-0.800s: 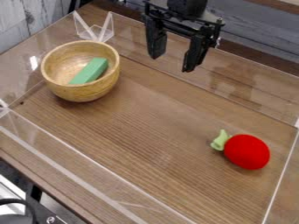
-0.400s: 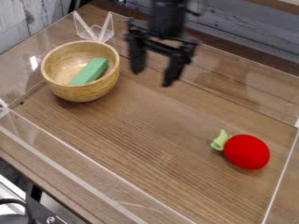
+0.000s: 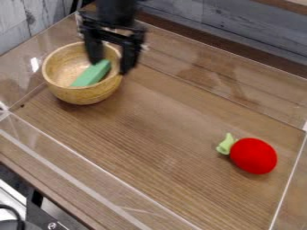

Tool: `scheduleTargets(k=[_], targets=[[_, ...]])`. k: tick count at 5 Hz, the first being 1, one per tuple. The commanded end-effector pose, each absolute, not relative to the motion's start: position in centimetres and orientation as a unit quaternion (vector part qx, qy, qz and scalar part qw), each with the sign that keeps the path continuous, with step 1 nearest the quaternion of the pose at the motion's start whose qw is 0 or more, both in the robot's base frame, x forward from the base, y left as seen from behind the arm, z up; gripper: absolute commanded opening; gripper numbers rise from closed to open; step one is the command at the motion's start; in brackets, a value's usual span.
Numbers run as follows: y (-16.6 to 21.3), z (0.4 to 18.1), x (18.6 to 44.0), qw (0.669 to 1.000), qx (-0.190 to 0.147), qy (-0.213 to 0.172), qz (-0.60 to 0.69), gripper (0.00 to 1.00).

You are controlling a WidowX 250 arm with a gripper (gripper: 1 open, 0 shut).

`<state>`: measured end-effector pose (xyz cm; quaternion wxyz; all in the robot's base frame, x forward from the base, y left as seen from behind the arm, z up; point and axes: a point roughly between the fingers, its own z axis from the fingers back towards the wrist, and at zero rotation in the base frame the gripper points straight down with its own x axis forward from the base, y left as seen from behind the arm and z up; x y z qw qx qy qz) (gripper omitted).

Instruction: Remove the green block from the brown bowl and put it on the table

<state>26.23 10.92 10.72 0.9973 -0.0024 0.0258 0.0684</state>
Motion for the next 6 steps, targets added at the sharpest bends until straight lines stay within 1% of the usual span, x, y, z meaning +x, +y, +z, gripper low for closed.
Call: scheduleTargets(k=[1,2,4,6], targets=[[13.9,11.7,25.9,0.997,0.008,-0.008,0.081,1.0],[15.4,10.8,26.2,0.995,0.01,-0.013,0.101,1.0],[16.3,9.1,27.2,0.992,0.01,-0.02,0.122,1.0],[17.2,8.0,27.9,0.989,0.007,-0.021,0.145,1.0]])
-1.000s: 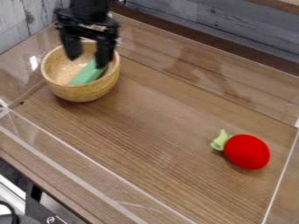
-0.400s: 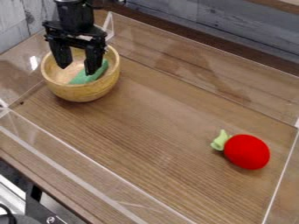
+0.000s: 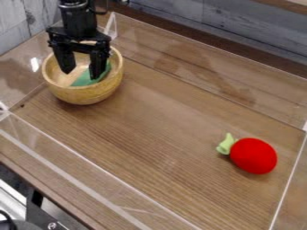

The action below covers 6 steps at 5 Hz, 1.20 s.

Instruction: Remove the green block from the brown bowl and put it on the table

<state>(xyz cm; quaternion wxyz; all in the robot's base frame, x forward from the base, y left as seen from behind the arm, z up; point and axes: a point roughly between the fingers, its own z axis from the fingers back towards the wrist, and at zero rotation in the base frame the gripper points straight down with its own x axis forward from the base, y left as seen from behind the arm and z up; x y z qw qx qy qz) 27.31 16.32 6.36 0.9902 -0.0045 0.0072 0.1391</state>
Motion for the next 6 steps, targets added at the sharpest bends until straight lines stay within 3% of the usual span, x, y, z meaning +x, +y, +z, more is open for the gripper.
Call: scheduleTargets(k=[1,6], targets=[[17.5,7.5,28.3,0.988,0.006,-0.021,0.152,1.0],[19.0,5.6,29.6,0.984,0.003,-0.018,0.179,1.0]])
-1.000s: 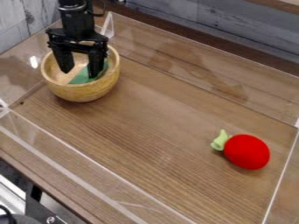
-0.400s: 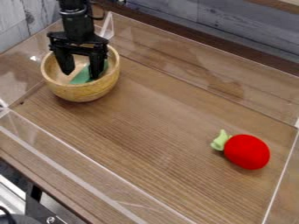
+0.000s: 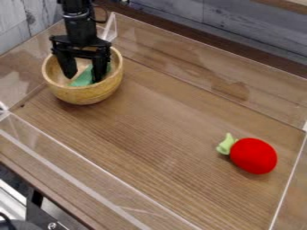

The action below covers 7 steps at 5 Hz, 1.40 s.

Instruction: Remove the green block from the brown bowl and put it on the table

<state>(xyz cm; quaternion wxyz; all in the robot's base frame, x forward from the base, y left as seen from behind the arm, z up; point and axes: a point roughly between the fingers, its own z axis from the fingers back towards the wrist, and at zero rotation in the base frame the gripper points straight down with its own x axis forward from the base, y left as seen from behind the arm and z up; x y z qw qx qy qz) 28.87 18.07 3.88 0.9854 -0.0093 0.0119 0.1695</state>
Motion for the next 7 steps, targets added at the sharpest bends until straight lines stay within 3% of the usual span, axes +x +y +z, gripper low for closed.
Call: scheduleTargets(k=[1,4,5,7], targets=[[19.1,5.4,29.7,0.983,0.001,-0.016,0.183,1.0],[19.2,5.1,29.9,0.982,-0.002,-0.01,0.189,1.0],[19.1,5.1,29.9,0.982,-0.002,-0.01,0.19,0.0],[18.6,9.2,30.1,0.98,-0.021,-0.046,0.192,0.0]])
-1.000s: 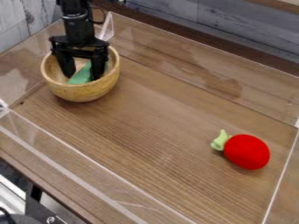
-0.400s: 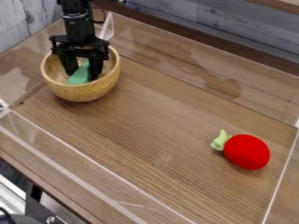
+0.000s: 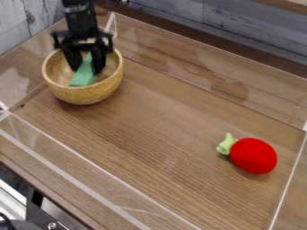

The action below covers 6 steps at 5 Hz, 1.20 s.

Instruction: Remove the green block from the brown bowl and put it on the table

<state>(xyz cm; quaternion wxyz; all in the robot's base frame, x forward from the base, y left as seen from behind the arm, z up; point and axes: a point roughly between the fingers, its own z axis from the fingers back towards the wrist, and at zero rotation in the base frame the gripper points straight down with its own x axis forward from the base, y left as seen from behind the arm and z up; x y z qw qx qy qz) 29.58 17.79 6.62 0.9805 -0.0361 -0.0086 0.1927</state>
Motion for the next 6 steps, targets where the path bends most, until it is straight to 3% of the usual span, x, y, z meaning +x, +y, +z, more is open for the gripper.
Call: scheduleTargets(k=[1,2,4,6], targets=[[17.2,12.2,30.4,0.98,-0.04,-0.073,0.179,0.0],[15.6,14.4,30.7,0.98,-0.056,-0.089,0.171,0.0],[10.1,14.6,30.5,0.986,-0.073,-0.092,0.117,0.0],[4.3,12.3,30.1,0.992,-0.071,-0.086,0.063,0.0]])
